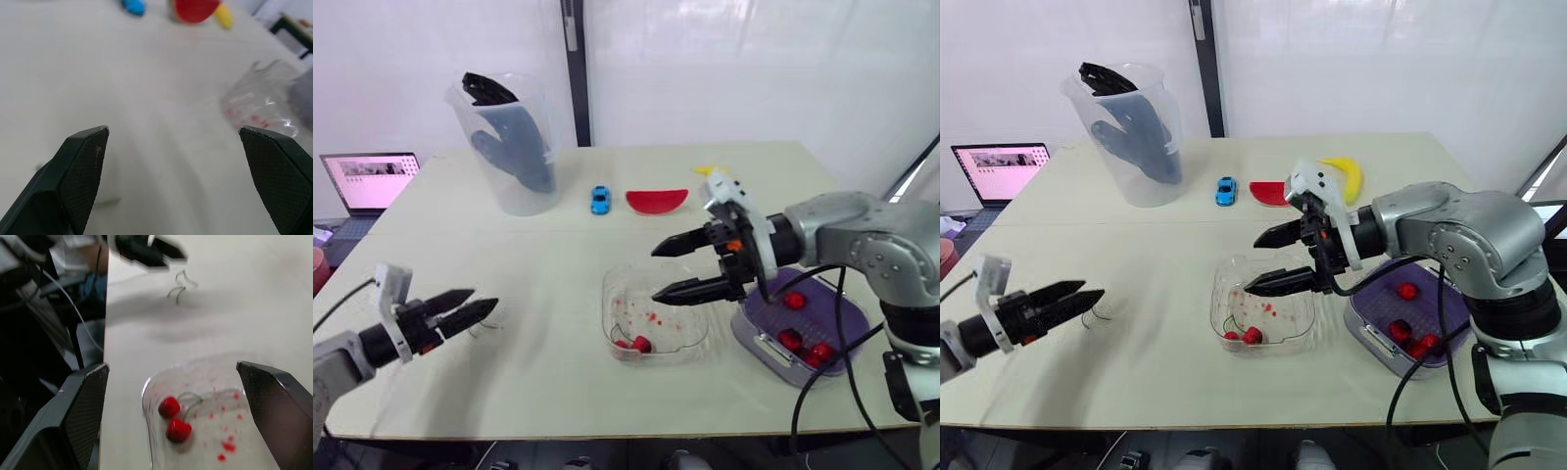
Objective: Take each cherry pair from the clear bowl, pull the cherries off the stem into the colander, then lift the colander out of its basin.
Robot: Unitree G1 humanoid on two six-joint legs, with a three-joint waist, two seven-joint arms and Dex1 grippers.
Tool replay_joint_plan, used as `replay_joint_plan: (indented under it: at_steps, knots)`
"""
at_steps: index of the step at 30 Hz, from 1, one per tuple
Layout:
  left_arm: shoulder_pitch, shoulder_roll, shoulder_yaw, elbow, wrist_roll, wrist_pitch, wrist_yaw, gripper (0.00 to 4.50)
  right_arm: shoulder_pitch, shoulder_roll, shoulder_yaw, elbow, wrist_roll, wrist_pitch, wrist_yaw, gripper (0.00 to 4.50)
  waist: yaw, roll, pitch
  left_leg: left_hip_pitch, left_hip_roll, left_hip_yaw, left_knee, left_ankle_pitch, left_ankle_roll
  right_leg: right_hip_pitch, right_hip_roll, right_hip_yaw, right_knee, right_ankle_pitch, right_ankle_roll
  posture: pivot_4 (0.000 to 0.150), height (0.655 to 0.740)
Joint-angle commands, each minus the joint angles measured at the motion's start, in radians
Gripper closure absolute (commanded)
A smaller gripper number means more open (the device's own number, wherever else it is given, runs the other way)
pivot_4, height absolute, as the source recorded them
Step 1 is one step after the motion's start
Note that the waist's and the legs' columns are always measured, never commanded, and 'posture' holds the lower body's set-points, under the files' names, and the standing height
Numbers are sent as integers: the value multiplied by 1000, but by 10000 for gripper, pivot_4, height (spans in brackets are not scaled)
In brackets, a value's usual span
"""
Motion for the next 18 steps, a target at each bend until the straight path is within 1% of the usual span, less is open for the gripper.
replay_joint_plan:
  at_steps: [1,4,9,12,16,18]
  knots:
    - [-42,54,17,-90,-82,20,-68,332,16,-39,38,-42,-58,-52,33,0,-3,0,0,0,0,0,0,0,0,0,0,0,0,0,0,1500,7400]
    - [-52,110,-30,-150,-57,-5,-145,332,17,-58,107,-43,-125,-93,57,0,-16,0,0,0,0,0,-1,0,0,-1,0,0,-1,0,0,1500,7400]
    - [-82,183,-97,-170,14,-67,-235,332,-27,-35,304,27,-337,-239,111,0,-29,1,0,1,0,0,-2,0,-1,-1,1,0,-1,0,0,1500,7400]
    - [-114,191,-134,-184,31,-87,-246,332,-51,40,424,126,-471,-354,139,0,-30,1,0,1,0,0,-2,1,-1,-1,1,0,-1,0,0,1500,7400]
    - [-112,180,-145,-209,34,-85,-233,332,-69,122,493,232,-570,-418,168,0,-27,1,0,0,0,0,-2,1,-2,-1,1,0,-1,0,0,1500,7400]
    - [-93,177,-142,-227,32,-82,-229,332,-64,157,511,267,-594,-421,178,0,-26,1,0,-2,0,0,-2,4,-7,-3,1,0,-1,0,0,1500,7400]
